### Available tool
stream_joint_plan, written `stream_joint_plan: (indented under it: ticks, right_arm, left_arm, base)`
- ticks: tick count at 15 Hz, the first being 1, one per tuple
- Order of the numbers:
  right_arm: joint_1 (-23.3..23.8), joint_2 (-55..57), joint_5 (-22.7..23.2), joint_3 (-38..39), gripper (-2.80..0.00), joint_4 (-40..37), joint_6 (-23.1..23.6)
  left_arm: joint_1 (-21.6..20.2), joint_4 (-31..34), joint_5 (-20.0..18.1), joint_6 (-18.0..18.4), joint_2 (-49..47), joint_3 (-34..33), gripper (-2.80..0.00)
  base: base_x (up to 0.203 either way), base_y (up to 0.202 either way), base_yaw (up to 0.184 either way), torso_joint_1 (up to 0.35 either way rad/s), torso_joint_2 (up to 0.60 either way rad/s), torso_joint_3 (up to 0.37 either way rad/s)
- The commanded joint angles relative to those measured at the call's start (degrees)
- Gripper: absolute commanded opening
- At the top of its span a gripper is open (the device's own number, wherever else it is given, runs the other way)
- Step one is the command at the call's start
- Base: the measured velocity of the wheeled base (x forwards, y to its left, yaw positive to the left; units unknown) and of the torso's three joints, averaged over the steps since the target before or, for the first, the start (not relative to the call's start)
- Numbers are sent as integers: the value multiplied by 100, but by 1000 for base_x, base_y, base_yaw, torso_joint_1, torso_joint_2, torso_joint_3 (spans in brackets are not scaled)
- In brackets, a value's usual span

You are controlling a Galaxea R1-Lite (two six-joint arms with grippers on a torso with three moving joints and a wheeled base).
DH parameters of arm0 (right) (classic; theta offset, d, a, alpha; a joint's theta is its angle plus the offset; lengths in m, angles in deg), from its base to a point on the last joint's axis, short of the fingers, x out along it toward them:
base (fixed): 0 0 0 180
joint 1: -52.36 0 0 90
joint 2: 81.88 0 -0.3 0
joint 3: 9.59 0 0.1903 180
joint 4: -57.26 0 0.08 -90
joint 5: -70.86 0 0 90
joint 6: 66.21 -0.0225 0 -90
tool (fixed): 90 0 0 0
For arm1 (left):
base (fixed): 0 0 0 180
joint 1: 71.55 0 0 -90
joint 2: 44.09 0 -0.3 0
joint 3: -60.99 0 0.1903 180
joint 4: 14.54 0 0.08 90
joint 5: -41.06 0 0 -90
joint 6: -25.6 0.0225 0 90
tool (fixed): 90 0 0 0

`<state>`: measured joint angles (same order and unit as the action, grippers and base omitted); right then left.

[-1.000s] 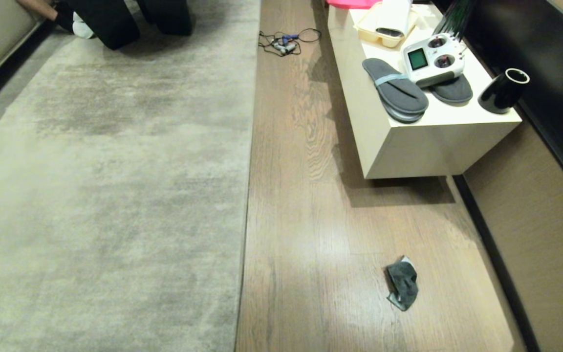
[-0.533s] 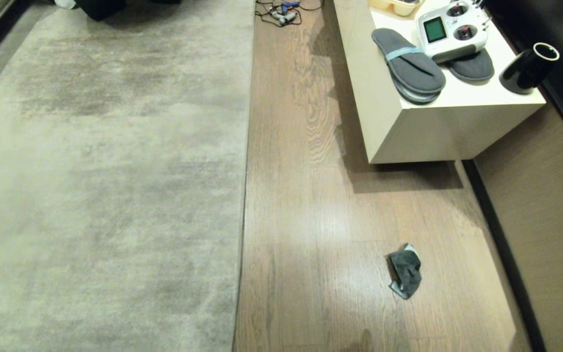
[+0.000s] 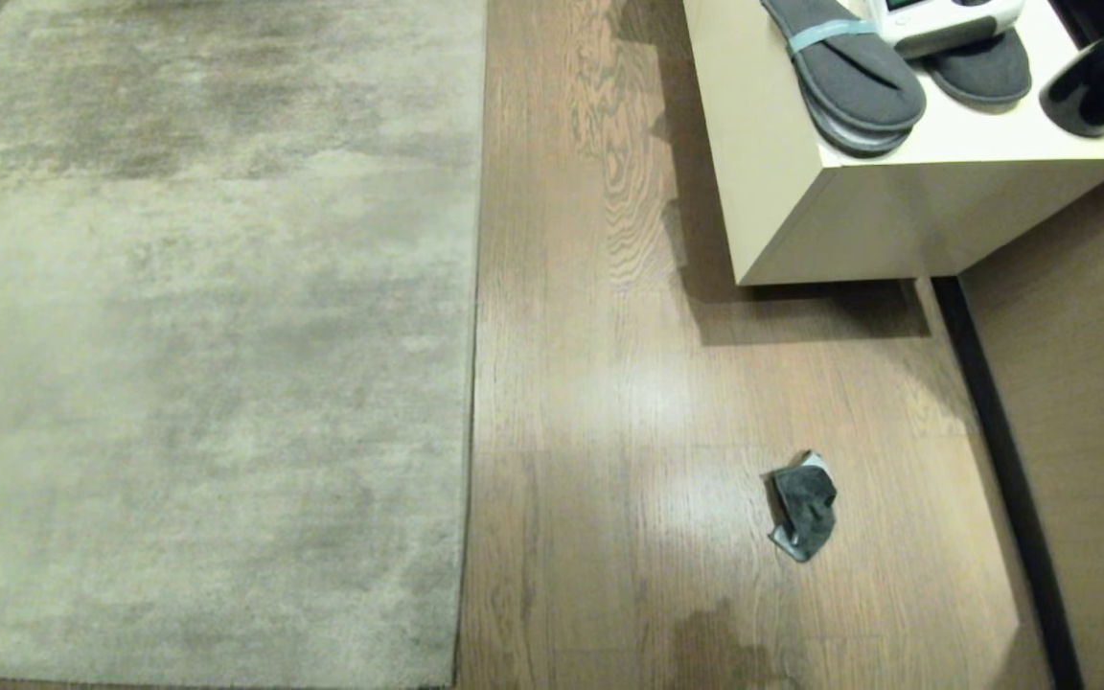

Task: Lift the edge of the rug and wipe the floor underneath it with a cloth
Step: Pick up the rag

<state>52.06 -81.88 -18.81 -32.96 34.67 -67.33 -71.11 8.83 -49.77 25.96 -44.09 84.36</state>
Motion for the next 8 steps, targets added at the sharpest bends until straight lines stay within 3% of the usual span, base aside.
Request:
stream_joint_plan:
  ticks: [1, 8]
  right_arm:
    - [-5, 9, 2, 0, -280, 2, -2]
    - [-13, 9, 2, 0, -280, 2, -2]
  left_arm:
    - [0, -9, 2, 5, 0, 0, -280]
    - [0, 0, -5, 16, 0, 0, -280]
  base:
    - [0, 0, 0, 2, 2, -201]
    - [0, 0, 0, 1, 2, -198]
